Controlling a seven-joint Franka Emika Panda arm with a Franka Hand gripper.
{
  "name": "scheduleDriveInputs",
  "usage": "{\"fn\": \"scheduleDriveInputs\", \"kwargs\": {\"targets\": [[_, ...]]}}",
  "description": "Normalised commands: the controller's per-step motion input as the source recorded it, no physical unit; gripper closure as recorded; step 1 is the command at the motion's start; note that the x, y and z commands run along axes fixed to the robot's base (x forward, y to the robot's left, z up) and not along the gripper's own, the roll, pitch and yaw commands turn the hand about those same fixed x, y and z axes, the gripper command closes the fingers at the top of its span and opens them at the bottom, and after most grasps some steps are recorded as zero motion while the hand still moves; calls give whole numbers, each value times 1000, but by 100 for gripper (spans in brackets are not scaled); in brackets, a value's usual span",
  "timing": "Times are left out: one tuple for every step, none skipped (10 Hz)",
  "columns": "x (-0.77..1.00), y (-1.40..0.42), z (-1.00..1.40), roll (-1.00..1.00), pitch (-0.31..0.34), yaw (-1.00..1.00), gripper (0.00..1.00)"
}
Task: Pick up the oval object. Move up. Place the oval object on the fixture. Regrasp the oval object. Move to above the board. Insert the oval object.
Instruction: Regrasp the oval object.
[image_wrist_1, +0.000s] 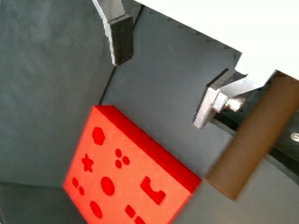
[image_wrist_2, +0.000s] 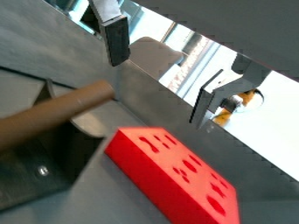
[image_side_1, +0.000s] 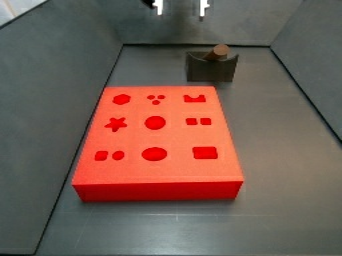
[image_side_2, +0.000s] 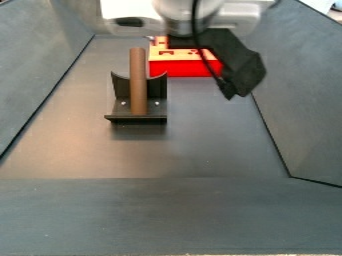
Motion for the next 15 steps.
{"fn": "scheduleDriveInputs", "kwargs": {"targets": [[-439, -1000, -656, 1000, -8, -897, 0], [-241, -1000, -474, 1000, -40, -900, 0], [-101, -822, -254, 1000, -72, -904, 0], [-74, -624, -158, 1000, -95, -904, 0], [-62, -422, -86, 1000, -118, -903, 0], [-58, -212, -36, 1000, -141, -900, 0], [-57, -62, -10, 1000, -163, -904, 0], [-46, -40, -3, 1000, -183, -910, 0], [-39, -35, 0, 1000, -208, -910, 0], [-43, -27, 7, 1000, -224, -910, 0], [-46, -22, 12, 1000, -237, -913, 0], [-51, -17, 9, 1000, -251, -915, 0], [-48, -18, 6, 1000, -257, -917, 0], [-45, -15, 5, 1000, -258, -921, 0], [-46, -12, 3, 1000, -253, -929, 0]]}}
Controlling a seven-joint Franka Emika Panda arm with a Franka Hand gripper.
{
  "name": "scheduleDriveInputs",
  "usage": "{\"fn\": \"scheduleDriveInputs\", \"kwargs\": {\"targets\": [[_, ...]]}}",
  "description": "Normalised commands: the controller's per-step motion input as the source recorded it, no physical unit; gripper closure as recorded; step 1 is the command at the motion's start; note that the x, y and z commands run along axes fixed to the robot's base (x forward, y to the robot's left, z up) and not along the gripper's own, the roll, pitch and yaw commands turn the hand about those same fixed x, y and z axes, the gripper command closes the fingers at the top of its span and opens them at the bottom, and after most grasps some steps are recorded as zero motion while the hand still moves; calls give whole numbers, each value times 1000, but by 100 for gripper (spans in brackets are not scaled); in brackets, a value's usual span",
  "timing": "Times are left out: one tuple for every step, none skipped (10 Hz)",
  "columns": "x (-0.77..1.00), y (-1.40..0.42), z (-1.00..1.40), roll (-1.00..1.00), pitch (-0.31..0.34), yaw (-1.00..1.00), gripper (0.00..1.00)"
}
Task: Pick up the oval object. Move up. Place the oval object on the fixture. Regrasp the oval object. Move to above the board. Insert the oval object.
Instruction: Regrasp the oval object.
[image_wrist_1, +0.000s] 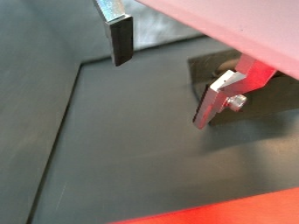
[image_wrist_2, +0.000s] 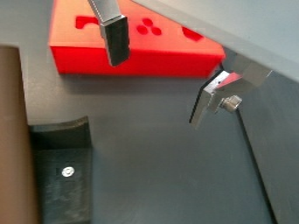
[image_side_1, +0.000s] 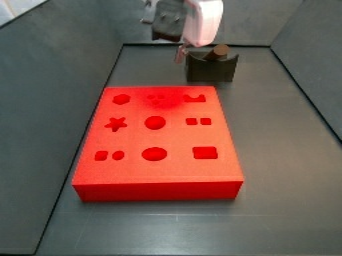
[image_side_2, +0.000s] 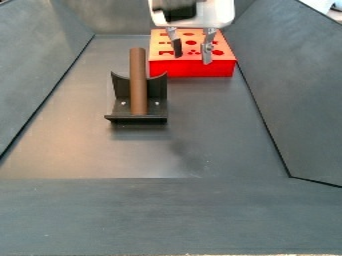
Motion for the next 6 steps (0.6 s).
{"fn": "scheduleDriveInputs", "kwargs": {"targets": [[-44, -12, -3, 1000, -243, -938, 0], [-45, -12, -5, 1000, -224, -947, 0], [-46, -10, -4, 1000, -199, -964, 0], [-52, -3, 2, 1000, -140, -989, 0], [-50, -10, 9, 998, -69, -1000, 0], [-41, -13, 8, 988, 35, -1000, 0]]}}
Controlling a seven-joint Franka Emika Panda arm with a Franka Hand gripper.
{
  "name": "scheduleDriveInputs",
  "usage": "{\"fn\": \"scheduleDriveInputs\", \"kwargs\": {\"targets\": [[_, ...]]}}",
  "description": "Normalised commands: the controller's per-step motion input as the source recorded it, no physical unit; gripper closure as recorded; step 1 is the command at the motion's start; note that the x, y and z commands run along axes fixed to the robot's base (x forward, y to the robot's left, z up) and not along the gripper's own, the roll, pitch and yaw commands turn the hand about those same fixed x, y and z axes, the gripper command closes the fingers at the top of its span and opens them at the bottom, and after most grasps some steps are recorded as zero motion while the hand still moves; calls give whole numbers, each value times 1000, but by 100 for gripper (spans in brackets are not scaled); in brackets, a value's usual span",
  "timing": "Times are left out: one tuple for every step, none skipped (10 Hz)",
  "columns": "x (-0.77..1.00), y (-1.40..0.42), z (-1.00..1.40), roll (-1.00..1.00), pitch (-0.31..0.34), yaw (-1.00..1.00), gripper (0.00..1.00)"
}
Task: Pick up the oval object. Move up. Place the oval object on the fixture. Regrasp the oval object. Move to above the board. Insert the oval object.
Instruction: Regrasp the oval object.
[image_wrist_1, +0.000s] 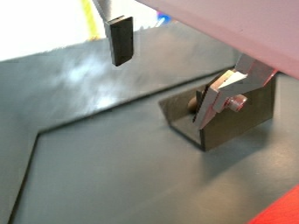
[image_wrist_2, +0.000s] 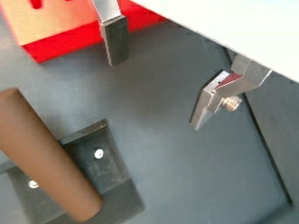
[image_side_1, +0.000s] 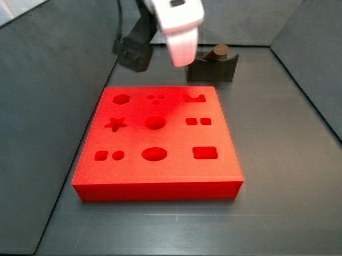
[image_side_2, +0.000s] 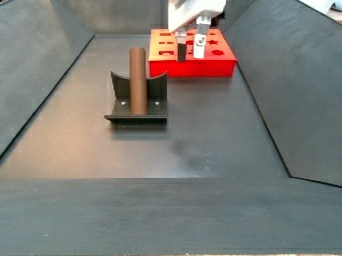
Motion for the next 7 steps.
{"fn": "scheduleDriveInputs", "kwargs": {"targets": [[-27, -16, 2, 976, 166, -1000, 0], [-15, -11, -19, 928, 391, -949, 0], [2, -13, -34, 729, 516, -723, 0], [19, -11, -32, 539, 632, -492, 0], [37, -6, -19, 392, 692, -282, 0], [57, -15, -23, 281, 685, -15, 0], [58, -29, -21, 228, 660, 164, 0]]}}
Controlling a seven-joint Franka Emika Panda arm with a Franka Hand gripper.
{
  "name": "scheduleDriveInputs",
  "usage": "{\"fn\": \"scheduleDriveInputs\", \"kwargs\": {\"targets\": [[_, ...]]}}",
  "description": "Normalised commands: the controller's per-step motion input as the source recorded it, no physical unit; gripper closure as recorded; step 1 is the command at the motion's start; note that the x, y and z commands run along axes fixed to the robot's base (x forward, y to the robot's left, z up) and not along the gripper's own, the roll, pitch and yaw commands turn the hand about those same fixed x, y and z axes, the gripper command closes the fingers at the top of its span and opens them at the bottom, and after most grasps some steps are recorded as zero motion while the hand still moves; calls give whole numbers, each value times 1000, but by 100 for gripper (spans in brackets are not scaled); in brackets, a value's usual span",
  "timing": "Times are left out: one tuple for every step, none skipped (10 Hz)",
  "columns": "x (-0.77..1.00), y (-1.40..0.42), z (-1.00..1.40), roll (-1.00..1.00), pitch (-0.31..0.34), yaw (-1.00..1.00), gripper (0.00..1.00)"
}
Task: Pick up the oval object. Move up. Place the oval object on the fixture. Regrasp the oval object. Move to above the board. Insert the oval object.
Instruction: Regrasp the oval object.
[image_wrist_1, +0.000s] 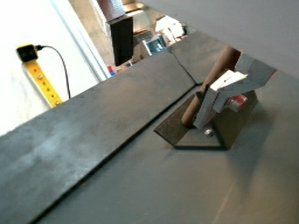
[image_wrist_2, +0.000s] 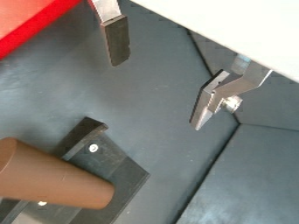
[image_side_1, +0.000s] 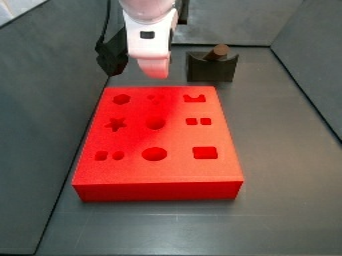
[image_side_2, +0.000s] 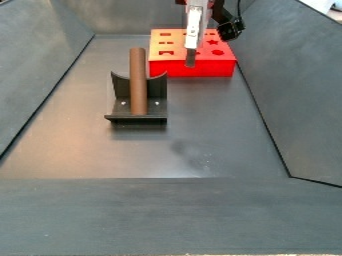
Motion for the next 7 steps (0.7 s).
{"fn": "scheduleDriveInputs", "kwargs": {"targets": [[69, -45, -2, 169, 590, 335, 0], [72, -48, -3, 147, 496, 411, 0], [70, -44, -13, 130, 328, 466, 0], [65, -43, -13, 120, 250, 475, 0], [59, -37, -7, 97, 110, 445, 0], [56, -35, -1, 76, 28, 405, 0], [46, -37, -11, 68, -58, 342, 0]]}}
